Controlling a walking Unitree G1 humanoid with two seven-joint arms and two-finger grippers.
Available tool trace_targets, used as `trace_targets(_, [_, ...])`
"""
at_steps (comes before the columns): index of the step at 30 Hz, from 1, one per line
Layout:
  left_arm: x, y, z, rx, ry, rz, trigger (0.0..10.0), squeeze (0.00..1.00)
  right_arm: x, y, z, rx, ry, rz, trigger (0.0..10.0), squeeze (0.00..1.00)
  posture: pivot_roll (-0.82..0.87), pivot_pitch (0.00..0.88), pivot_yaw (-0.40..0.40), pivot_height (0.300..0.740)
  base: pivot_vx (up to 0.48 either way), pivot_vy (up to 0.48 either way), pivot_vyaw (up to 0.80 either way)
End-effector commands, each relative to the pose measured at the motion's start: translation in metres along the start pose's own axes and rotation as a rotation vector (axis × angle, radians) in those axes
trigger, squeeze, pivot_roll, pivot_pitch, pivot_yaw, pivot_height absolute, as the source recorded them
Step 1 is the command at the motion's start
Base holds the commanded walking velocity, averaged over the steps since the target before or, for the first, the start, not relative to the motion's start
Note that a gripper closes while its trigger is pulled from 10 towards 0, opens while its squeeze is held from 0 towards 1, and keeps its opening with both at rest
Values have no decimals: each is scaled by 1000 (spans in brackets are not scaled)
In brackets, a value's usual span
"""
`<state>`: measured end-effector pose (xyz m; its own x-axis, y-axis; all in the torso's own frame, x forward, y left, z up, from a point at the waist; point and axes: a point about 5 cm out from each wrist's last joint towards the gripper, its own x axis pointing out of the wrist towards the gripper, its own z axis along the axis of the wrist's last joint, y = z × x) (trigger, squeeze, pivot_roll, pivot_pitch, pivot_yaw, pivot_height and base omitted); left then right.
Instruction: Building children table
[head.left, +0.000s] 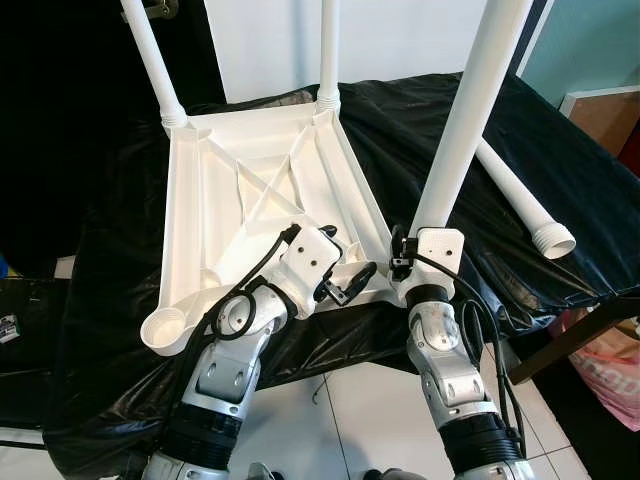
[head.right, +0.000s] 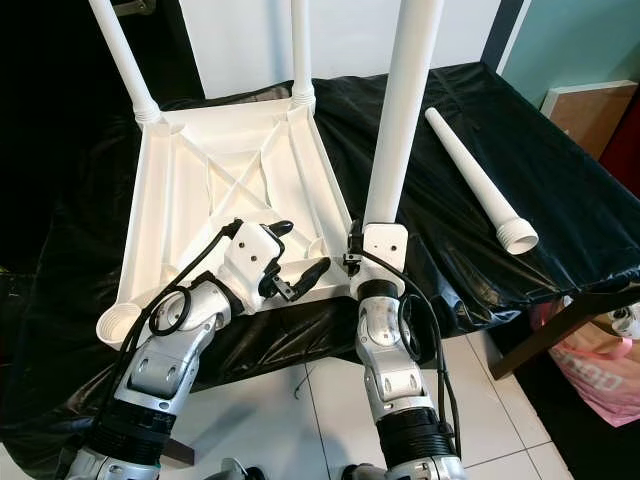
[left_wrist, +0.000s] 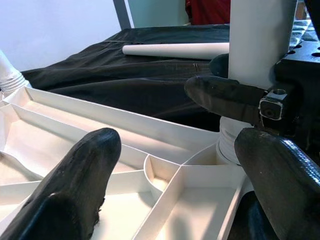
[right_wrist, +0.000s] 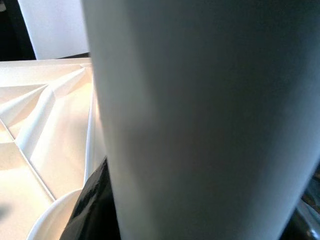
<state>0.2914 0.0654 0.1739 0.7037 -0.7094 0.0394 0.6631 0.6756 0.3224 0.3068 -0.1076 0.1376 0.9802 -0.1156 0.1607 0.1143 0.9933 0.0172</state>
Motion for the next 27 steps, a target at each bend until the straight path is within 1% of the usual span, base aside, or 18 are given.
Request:
trace_targets(1, [1, 3, -2, 7, 8, 85, 10000, 0, -6, -13, -29, -65, 161, -94, 10000, 0, -38, 93, -12, 740, 0, 0, 0])
trace_targets(5, [2, 3, -2, 6, 6, 86, 10000, 0, -3, -13, -27, -63, 147, -94, 10000, 0, -39, 92, -13, 740, 0, 0, 0])
trace_targets(7, [2, 3, -2, 4, 4, 86, 10000, 0, -2, -10, -23, -67, 123, -51, 10000, 0, -39, 90, -17, 740, 0, 0, 0])
trace_targets(11, [2, 2, -2, 5, 3, 88, 10000, 0, -1, -10, -17, -62, 84, -26, 10000, 0, -38, 89, -18, 740, 0, 0, 0])
trace_targets(12, [2, 3, -1, 5, 2, 91, 10000, 0, 0, -12, -11, -50, 52, -23, 10000, 0, -38, 87, -19, 740, 0, 0, 0])
trace_targets(13, [2, 4, -1, 6, 1, 94, 10000, 0, 3, -14, 1, -29, -5, -19, 10000, 0, -37, 83, -21, 740, 0, 0, 0])
trace_targets(14, [2, 4, -1, 6, 1, 94, 10000, 0, 3, -14, 1, -29, -5, -19, 10000, 0, -37, 83, -21, 740, 0, 0, 0])
trace_targets(17, [3, 4, -1, 9, 1, 95, 10000, 0, 6, -15, 14, -9, -65, -5, 10000, 0, -36, 80, -21, 740, 0, 0, 0])
trace_targets(23, [3, 4, -1, 13, -4, 90, 10000, 0, 6, -20, 18, 3, -85, 9, 10000, 0, -38, 68, -17, 740, 0, 0, 0])
trace_targets(27, [4, 4, 0, 14, -6, 88, 10000, 0, 6, -22, 22, 40, -103, 23, 10000, 0, -39, 65, -16, 740, 0, 0, 0])
